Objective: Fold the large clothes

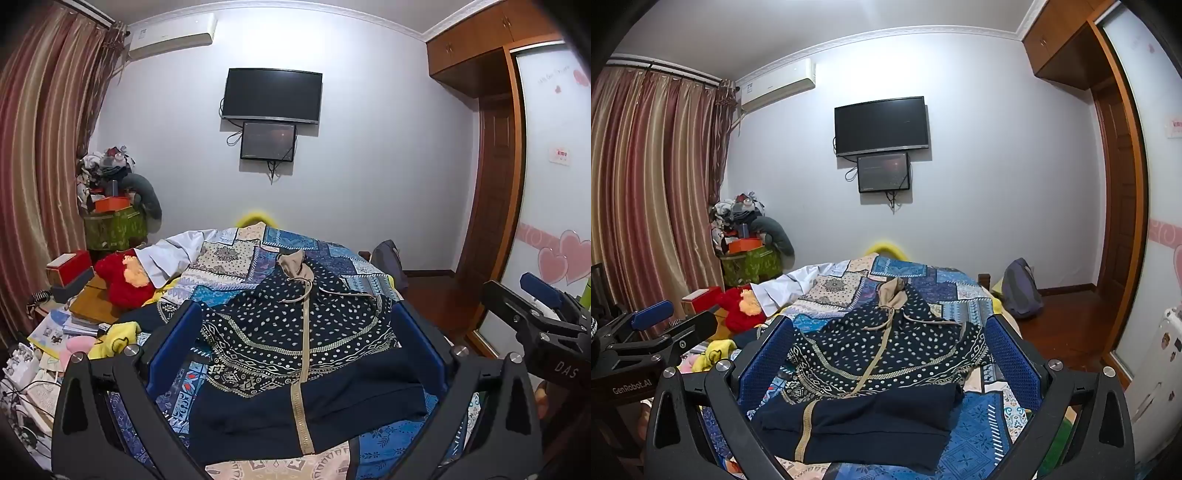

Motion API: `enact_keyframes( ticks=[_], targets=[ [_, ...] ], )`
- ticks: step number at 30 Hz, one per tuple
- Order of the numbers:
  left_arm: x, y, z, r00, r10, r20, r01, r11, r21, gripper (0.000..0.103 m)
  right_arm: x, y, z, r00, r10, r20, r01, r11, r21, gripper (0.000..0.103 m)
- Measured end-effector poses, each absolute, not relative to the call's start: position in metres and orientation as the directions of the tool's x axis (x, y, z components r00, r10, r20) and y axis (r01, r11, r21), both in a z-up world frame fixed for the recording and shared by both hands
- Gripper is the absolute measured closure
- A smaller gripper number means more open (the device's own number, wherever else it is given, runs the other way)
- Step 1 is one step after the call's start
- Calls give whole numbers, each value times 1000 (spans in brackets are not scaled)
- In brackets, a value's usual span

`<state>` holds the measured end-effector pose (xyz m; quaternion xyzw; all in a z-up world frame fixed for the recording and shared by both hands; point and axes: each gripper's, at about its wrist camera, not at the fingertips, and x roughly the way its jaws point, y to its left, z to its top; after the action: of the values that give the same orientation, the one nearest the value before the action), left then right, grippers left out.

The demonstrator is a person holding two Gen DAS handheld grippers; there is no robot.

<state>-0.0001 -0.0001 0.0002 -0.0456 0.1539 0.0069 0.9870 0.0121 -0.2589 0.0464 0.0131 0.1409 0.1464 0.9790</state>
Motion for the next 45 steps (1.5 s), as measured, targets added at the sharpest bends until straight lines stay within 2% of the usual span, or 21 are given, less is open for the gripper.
enact_keyframes(
  ticks=[40, 45],
  targets=[
    [4, 2, 5, 945, 1, -328, -33, 995, -94, 0, 21, -255, 44, 918, 285, -277, -278, 958, 66, 0],
    [12, 5, 0, 951, 6, -309, -37, 995, -96, 0, 25, -253, 42, 917, 279, -284, -272, 960, 65, 0]
  ],
)
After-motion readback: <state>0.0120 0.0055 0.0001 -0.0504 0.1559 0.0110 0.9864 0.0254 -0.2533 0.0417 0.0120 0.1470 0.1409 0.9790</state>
